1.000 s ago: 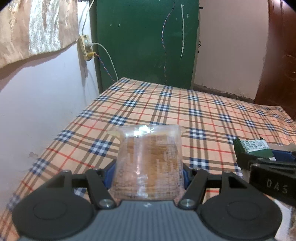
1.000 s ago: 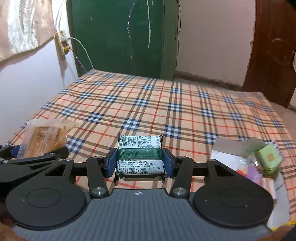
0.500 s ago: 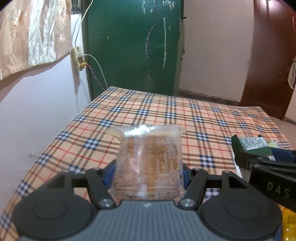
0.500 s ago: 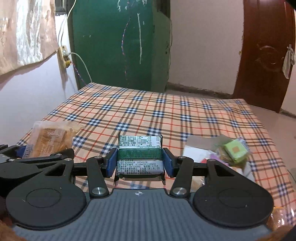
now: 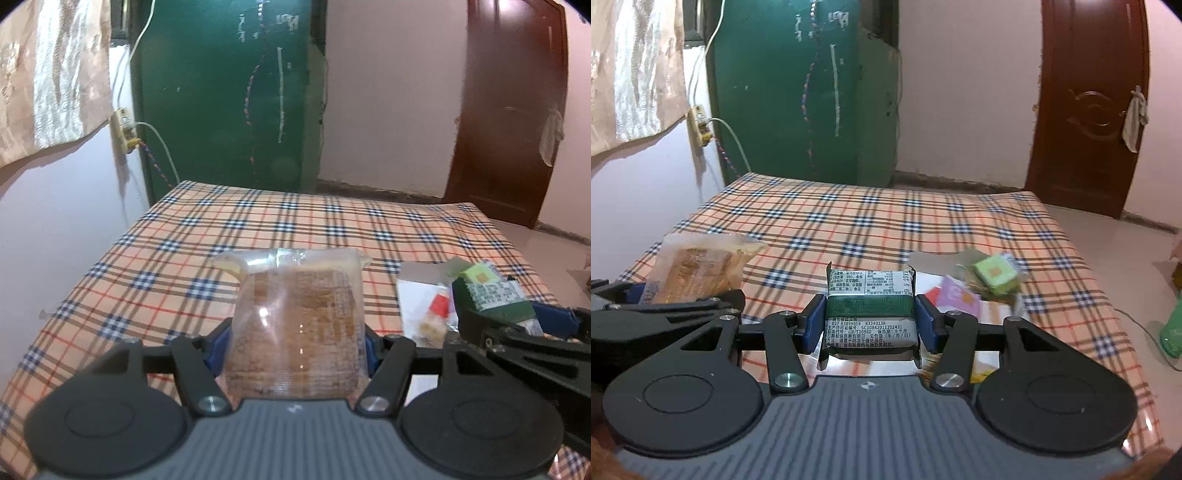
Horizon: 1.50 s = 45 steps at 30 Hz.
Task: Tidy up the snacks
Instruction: 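Carry the bread bag and green-white packet over the box with both tools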
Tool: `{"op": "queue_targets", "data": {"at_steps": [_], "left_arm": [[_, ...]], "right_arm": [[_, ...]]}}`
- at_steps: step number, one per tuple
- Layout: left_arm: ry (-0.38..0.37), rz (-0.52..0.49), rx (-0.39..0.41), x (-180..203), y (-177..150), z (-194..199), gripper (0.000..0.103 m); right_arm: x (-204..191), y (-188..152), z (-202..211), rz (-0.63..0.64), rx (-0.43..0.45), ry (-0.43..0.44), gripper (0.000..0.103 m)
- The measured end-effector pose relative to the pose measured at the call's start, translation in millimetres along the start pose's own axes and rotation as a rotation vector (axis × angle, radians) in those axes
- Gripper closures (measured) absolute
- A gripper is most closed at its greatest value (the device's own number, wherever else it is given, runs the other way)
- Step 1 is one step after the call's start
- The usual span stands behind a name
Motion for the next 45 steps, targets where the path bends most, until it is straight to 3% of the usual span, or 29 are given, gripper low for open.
{"op": "queue_targets", "data": {"at_steps": [19,28,45], "left_arm": [[-0.162,-0.121,0.013,94.8,-8.9,15.4,0.038],[-0.189,-0.154,0.010,120.6,-7.6,11.8,0.038],[-0.165,-0.162,-0.014,133.6,-1.1,-15.7,0.038]], "right_arm": [[114.0,-26.6,64.8,-0.090,0.022,-0.135,0.041],[130.6,-22.4,53.6,-0.100,0.009,-0.137,0.041],[137.0,-6.5,24.2,-0.096,-0.006,-0.132,0.041]]}}
Point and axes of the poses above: each gripper's, at about its wrist camera, not at the fingertips, and z roughly against the way its jaws point, x to its right, y to its top, the point moved 8 cm from there along -z, roughly the way its jaws point, and after that the axes turned 9 degrees about y, right-handed, at the moved point
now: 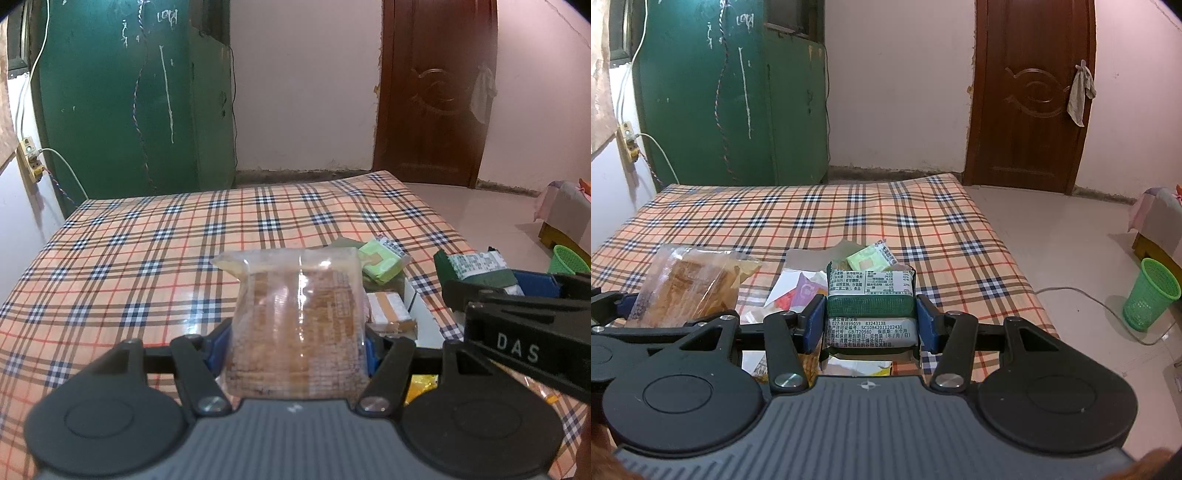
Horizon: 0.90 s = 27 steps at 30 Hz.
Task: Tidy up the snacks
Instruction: 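Carry the bread bag and green-white packet over the box with both tools, then open both tools to drop the bread bag and green packet into the box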
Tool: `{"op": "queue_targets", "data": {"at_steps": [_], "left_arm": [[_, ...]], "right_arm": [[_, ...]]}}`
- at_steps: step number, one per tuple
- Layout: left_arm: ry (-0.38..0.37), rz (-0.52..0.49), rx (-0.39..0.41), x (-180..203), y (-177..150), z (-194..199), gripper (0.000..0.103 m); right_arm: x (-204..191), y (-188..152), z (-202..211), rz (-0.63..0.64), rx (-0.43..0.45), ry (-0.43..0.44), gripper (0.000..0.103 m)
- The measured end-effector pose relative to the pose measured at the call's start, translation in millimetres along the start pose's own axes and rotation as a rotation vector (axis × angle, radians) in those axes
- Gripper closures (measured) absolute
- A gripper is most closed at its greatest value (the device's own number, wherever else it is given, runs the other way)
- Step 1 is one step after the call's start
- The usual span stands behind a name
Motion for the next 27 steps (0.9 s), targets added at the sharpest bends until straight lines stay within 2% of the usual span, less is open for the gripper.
{"op": "queue_targets", "data": {"at_steps": [16,24,26,27], "left_arm": [[-0.031,-0.023,-0.013,15.3,0.6,-18.6,0.038],[-0.083,-0.030,-0.003,29.6,3.4,-23.7,0.038],[-0.114,-0.016,0.004,29.8,3.8,-24.7,0.038],[-0.131,-0.011,0.003,29.8,3.6,-25.0,0.034]], "right_arm": [[1.1,12.6,-43.4,0.004,-0.035,0.029,0.041],[2.7,16.8,-54.9,0.000,-0.038,0.033,0.040],[2.7,17.9,-55.7,0.004,-0.032,0.027,0.035],[3.0,18.4,-57.1,0.000,-0.032,0.035,0.029]]}}
Point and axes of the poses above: each gripper's, at about its wrist camera, not at the fingertips, and z roughly against the way its jaws point, x to its right, y to its top, the point moved 8 cm from there along -z, roughly the way its jaws point, and after that the axes turned 9 degrees about y, right-handed, at the moved point
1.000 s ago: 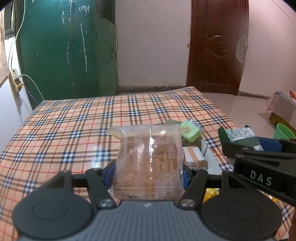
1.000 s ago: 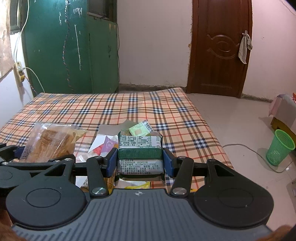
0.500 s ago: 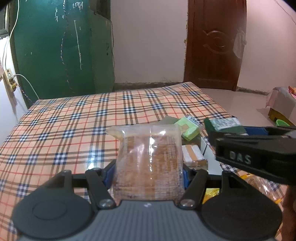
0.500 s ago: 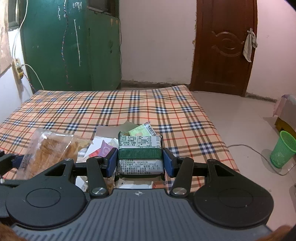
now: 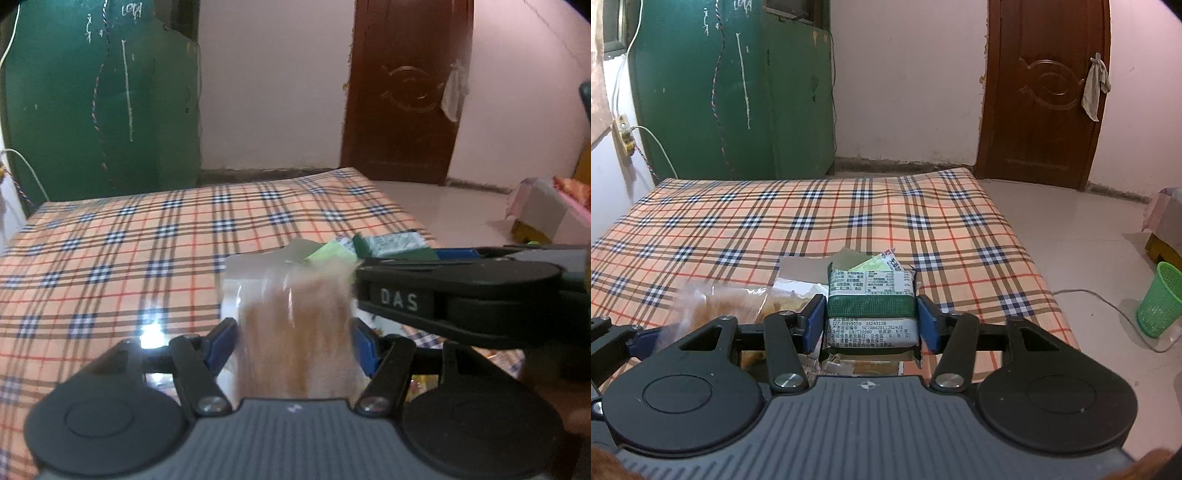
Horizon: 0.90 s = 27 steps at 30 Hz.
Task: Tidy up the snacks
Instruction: 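Open both tools to drop the bread bag and green packet into the box, then withdraw both tools back from the filled box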
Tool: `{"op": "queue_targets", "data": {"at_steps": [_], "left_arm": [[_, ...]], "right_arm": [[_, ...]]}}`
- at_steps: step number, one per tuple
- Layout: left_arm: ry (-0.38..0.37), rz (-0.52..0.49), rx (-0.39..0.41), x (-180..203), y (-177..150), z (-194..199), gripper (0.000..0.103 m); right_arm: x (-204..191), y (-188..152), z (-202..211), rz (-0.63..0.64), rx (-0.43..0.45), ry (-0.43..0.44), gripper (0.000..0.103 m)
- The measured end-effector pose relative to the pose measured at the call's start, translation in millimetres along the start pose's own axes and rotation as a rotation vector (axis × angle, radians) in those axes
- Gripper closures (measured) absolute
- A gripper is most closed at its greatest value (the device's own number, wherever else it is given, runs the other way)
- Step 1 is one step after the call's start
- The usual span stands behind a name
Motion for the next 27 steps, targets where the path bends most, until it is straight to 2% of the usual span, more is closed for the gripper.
{"op": "queue_targets", "data": {"at_steps": [1,3,8,9,12,17,19,22,27], "left_arm": [[-0.009,0.003,-0.007,-0.1,-0.7,-0.6,0.029],[-0.006,0.003,0.006,-1.8,-1.5,1.9,0.025],[0.000,0.023,0.005,-8.8,-1.9,11.5,0.025],[0.001,0.028,0.005,-10.4,-1.7,14.4,0.025],[0.025,0.046,-0.003,-18.6,-2.2,27.0,0.020],[0.089,0.058,0.008,-32.6,-8.4,59.7,0.012],[0.107,0.045,0.012,-36.5,-12.7,72.1,0.003],[0.162,0.052,0.026,-44.7,-21.8,93.1,0.002],[0.190,0.050,0.048,-50.9,-41.4,117.4,0.002]], "right_arm": [[0.0,0.2,-0.6,-0.004,0.003,0.010,0.029],[-0.6,-0.1,-0.3,-0.004,0.004,0.021,0.022],[-0.5,-1.8,12.1,-0.005,0.017,0.017,0.022],[0.2,-1.2,18.5,-0.007,0.027,0.015,0.019],[0.2,-1.2,40.7,0.003,0.051,-0.005,0.001],[0.7,-9.0,85.7,-0.001,0.092,-0.035,0.000],[-0.7,-15.3,104.1,-0.007,0.104,-0.036,0.000],[-3.0,-27.9,129.9,0.001,0.112,-0.046,0.000],[-8.7,-53.4,161.9,0.011,0.118,-0.065,0.000]]}}
Point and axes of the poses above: each gripper's, at about its wrist camera, not at the fingertips, and z roughly against the way its jaws point, x to its right, y to its top, the point moved 8 cm from there along -z, roughly the way its jaws point, and after that the axes turned 9 degrees about y, right-handed, at the moved point
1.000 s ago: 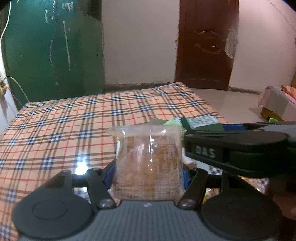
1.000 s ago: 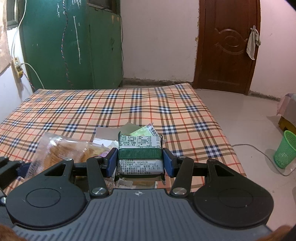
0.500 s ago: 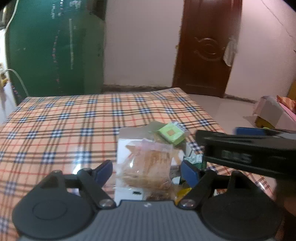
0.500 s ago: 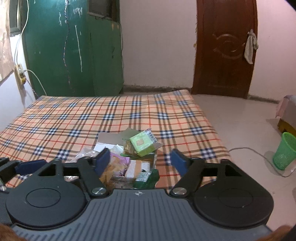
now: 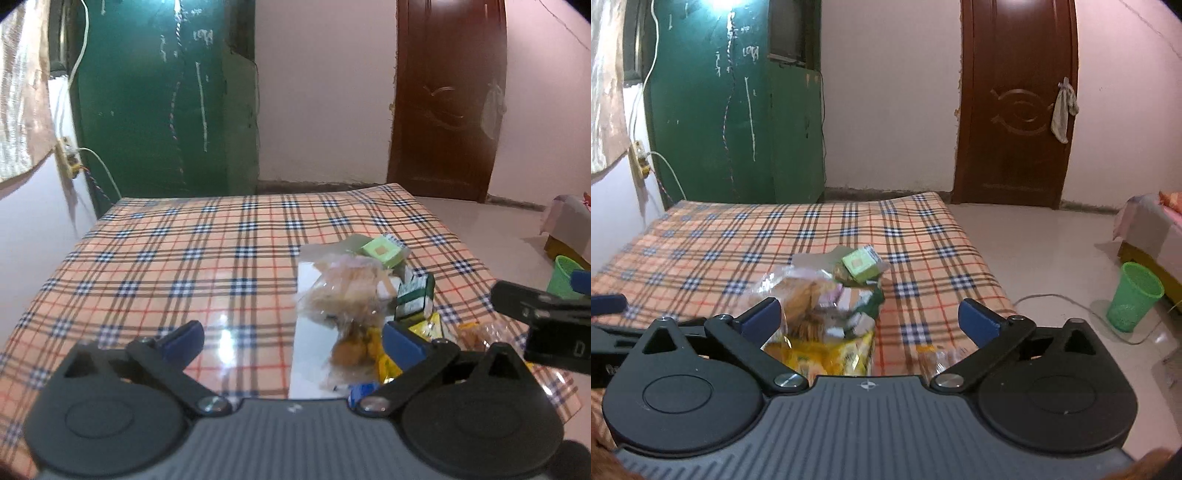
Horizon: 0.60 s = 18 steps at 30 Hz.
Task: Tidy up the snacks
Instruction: 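Withdraw both tools back from the filled box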
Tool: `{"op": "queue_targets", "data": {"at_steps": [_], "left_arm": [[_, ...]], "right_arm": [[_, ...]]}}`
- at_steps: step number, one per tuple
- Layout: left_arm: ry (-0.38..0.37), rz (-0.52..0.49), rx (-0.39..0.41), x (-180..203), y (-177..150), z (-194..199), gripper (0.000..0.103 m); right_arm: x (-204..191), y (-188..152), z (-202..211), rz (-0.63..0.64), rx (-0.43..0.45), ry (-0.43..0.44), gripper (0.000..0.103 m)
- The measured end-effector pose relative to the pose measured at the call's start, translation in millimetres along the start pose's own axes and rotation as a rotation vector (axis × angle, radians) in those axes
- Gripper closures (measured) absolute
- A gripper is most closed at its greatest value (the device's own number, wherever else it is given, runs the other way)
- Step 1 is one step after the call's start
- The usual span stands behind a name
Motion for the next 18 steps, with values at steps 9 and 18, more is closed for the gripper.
{"op": "queue_targets", "data": {"at_steps": [9,18], "left_arm": [[0.034,0.006,0.054,-7.5,-25.9,26.8,0.001],[0.048,0.013,0.135,-9.9,-36.2,49.2,0.001]], "right_arm": [[-8.6,-49.5,27.9,-0.002,-0.031,-0.023,0.000],[-19.1,-71.8,34.9,-0.025,-0.020,-0.006,0.000]]}}
Point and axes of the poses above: each gripper's, at about its wrist camera, not at the fingertips, and z roughly against the way its jaws point, x to its right, y to its top, the point moved 8 cm from there along -z, roughly the way its jaws point, and after that the axes turned 9 degrees about y, right-handed, at the moved point
